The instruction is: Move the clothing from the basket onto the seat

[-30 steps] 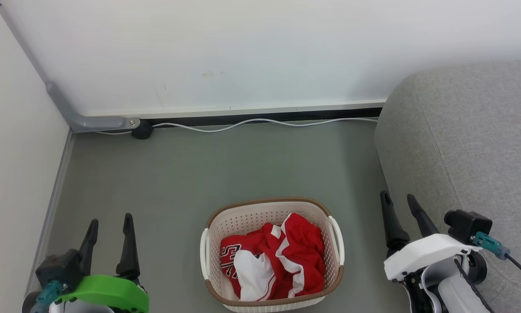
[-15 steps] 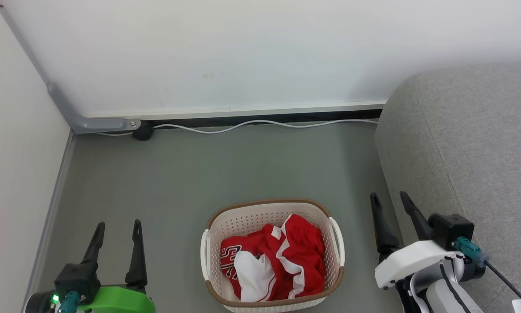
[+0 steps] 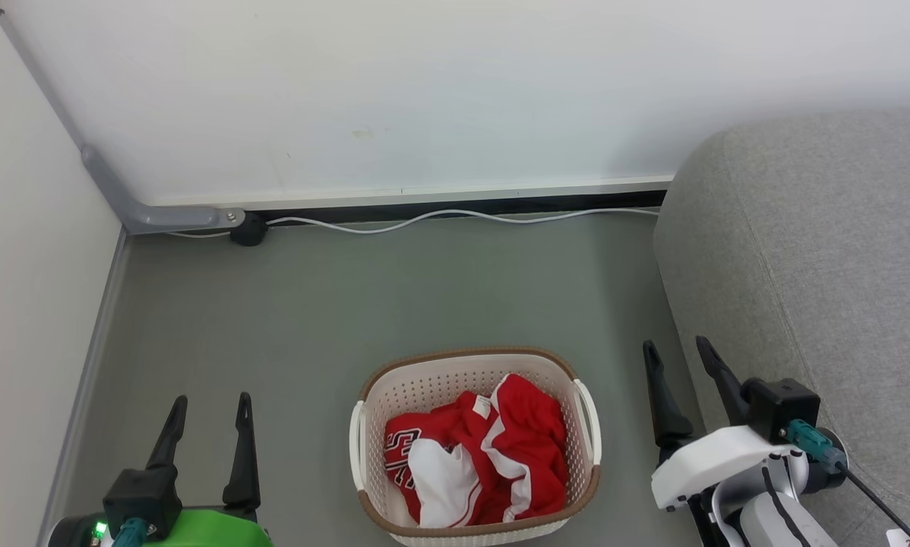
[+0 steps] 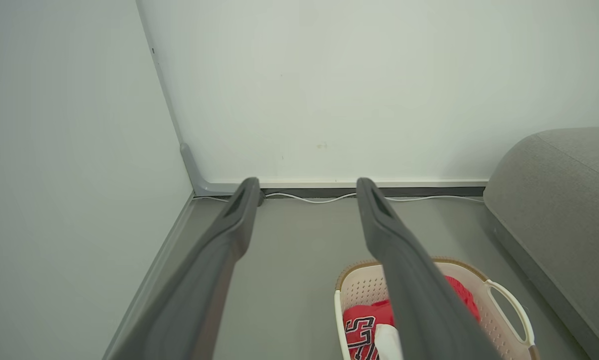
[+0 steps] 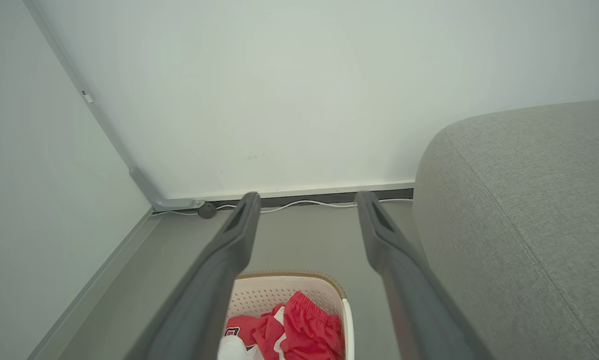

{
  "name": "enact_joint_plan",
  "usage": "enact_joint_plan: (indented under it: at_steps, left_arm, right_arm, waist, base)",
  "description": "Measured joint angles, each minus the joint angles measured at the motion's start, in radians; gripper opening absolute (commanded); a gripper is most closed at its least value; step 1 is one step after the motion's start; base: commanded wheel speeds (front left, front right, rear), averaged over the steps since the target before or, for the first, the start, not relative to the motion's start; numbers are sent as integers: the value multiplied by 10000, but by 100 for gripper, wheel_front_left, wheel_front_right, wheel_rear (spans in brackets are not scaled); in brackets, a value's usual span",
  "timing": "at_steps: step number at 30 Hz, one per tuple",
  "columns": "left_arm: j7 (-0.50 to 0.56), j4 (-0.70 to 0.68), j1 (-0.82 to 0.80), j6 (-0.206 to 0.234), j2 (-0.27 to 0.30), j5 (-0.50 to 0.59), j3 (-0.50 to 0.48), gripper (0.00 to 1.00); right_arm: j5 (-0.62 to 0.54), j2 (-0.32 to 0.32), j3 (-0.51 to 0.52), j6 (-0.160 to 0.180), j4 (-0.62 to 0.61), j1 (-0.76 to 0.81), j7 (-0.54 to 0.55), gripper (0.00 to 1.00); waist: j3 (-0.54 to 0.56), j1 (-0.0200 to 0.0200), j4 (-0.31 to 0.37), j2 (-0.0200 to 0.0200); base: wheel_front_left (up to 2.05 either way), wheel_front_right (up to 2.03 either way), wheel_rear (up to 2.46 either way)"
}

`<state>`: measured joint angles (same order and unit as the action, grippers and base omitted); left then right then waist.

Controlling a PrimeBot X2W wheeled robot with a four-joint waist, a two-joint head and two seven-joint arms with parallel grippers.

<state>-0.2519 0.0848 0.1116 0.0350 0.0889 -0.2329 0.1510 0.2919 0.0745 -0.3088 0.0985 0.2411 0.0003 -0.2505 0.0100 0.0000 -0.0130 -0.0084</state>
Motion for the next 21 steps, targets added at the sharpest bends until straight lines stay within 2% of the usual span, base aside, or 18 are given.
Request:
enact_joint_plan:
  at_steps: [21]
  left_arm:
    - [0, 73, 1, -171, -48, 0, -194, 100]
  right_arm:
    - [-29, -50, 92, -15, 19, 1, 0, 100]
  waist:
    - [-66, 0, 18, 0]
  base:
    - [0, 0, 0]
